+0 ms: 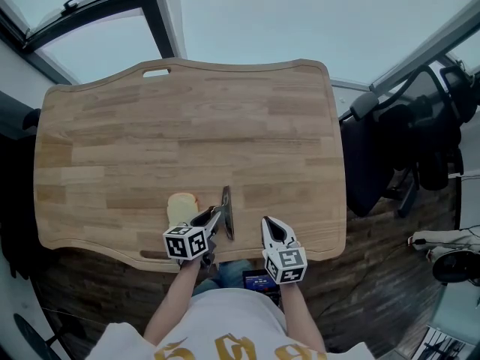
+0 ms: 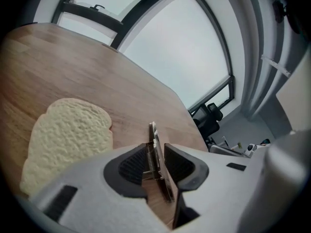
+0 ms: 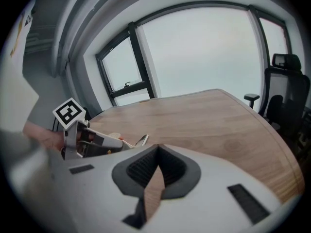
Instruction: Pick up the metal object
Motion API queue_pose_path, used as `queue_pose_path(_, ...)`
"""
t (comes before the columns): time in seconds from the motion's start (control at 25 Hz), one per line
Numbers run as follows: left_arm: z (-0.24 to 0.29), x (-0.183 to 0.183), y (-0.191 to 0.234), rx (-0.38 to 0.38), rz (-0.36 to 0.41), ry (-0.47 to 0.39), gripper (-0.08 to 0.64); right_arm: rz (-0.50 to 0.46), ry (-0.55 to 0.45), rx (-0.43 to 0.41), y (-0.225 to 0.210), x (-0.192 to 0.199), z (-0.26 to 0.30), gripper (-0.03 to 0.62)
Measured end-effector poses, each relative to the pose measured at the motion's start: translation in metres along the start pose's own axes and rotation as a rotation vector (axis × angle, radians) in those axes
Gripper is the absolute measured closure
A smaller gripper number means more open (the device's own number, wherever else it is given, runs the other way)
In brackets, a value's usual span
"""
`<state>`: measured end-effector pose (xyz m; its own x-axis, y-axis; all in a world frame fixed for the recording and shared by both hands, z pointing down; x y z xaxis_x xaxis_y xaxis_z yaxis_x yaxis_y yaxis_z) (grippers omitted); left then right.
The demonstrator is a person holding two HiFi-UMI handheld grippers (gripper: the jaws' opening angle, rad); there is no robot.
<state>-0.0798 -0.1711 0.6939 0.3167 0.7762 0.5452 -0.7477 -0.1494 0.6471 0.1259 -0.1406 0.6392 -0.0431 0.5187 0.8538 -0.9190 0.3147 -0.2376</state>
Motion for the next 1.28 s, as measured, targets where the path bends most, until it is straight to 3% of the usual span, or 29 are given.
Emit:
queue_pose_path(0.04, 0.0, 0.0, 0.002, -0.01, -0.002, 0.01, 0.471, 0.0, 0.0, 0.001, 0.0, -0.001, 0.001, 0.581)
queue_pose_path(0.72, 0.0, -0.006, 0.014, 0.033, -0.149, 0.011, 0.52, 0.0, -0.021, 0.003, 0.001, -0.012, 0.002, 0.581)
queue_pose_path(1.0, 0.001, -0.006, 0.01, 0.082, -0.271, -0.031, 0.523, 0.01, -0.047, 0.017, -0.002, -0.018, -0.007, 0.581)
queue_pose_path(1.28, -0.006, -0.008, -0.007, 0.122, -0.261, -0.059, 0.523, -0.008, -0.091, 0.021, 0.001, -0.033, -0.021, 0.581)
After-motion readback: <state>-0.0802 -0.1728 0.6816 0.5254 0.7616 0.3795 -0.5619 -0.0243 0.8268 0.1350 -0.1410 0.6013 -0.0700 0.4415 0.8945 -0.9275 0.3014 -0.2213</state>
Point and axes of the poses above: the fingertips, and each gripper's own axes: z forward along the fingers, y to its left, x out of its underside, the point moved 6 cm from there along -z, backward along the fingers, and after that the axes turned 9 degrees about -y, right-handed, at the moved point
